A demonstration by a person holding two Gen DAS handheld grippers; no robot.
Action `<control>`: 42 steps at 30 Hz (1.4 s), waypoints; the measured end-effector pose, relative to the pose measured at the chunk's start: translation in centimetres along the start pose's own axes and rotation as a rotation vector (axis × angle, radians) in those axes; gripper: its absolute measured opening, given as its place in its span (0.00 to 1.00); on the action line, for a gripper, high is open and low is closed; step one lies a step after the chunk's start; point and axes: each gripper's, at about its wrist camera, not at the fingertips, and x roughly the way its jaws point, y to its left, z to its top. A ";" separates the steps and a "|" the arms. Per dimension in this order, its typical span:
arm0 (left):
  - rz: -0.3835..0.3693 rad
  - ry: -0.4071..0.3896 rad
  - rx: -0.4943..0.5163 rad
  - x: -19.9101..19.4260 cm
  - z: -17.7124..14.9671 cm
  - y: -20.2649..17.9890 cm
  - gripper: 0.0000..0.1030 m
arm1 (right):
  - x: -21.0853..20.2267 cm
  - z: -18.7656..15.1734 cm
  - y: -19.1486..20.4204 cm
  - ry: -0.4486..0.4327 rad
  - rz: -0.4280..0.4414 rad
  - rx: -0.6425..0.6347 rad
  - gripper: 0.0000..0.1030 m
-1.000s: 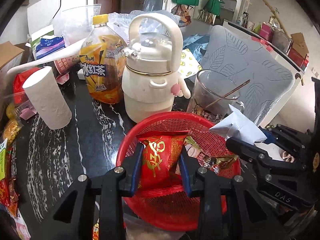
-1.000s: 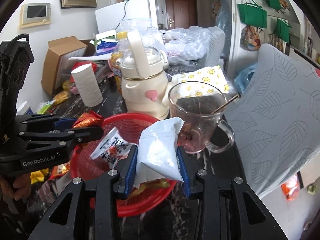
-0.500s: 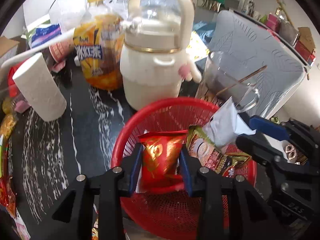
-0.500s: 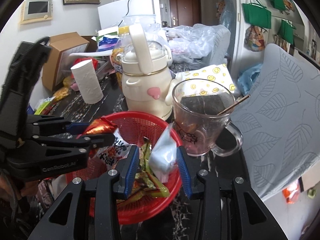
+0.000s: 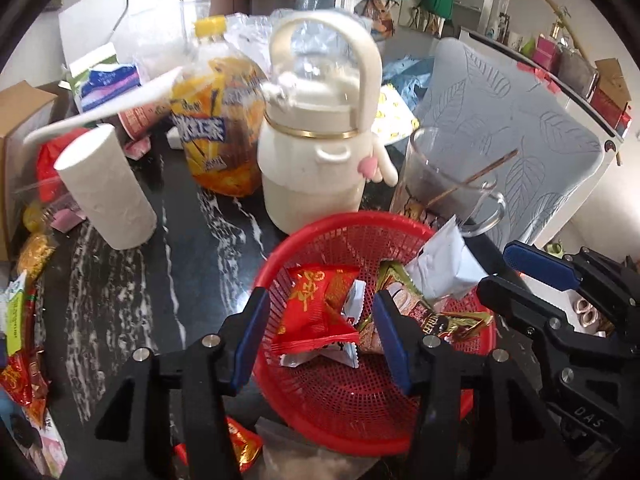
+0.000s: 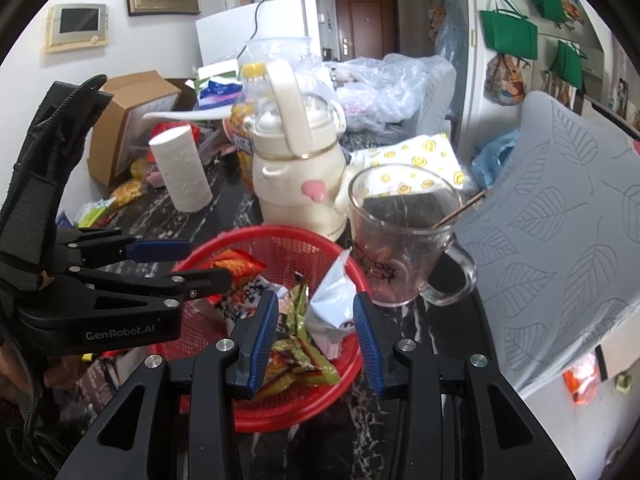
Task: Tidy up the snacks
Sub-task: 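Open both grippers to drop the packets into the red basket, then move both grippers back over the snacks on the table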
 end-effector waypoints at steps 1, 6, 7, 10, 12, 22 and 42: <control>0.002 -0.010 -0.002 -0.5 0.0 0.1 0.51 | -0.4 0.1 0.2 -0.009 -0.002 -0.004 0.38; 0.002 -0.056 -0.017 -2.9 -0.2 0.6 0.51 | -2.2 0.6 1.2 -0.049 0.001 -0.023 0.38; 0.004 -0.065 -0.018 -3.3 -0.2 0.7 0.51 | -2.6 0.7 1.5 -0.060 0.002 -0.025 0.38; 0.018 -0.098 -0.022 -5.1 -0.7 0.7 0.51 | -3.7 0.9 2.0 -0.090 0.004 -0.020 0.38; 0.018 -0.117 -0.025 -6.2 -0.9 0.9 0.51 | -4.3 0.8 2.3 -0.103 0.009 -0.021 0.38; 0.050 -0.183 -0.029 -10.9 -3.2 1.3 0.51 | -7.1 0.0 4.8 -0.142 0.035 -0.060 0.38; 0.092 -0.210 -0.130 -16.3 -9.8 5.2 0.51 | -7.9 -2.5 11.9 -0.109 0.188 -0.139 0.40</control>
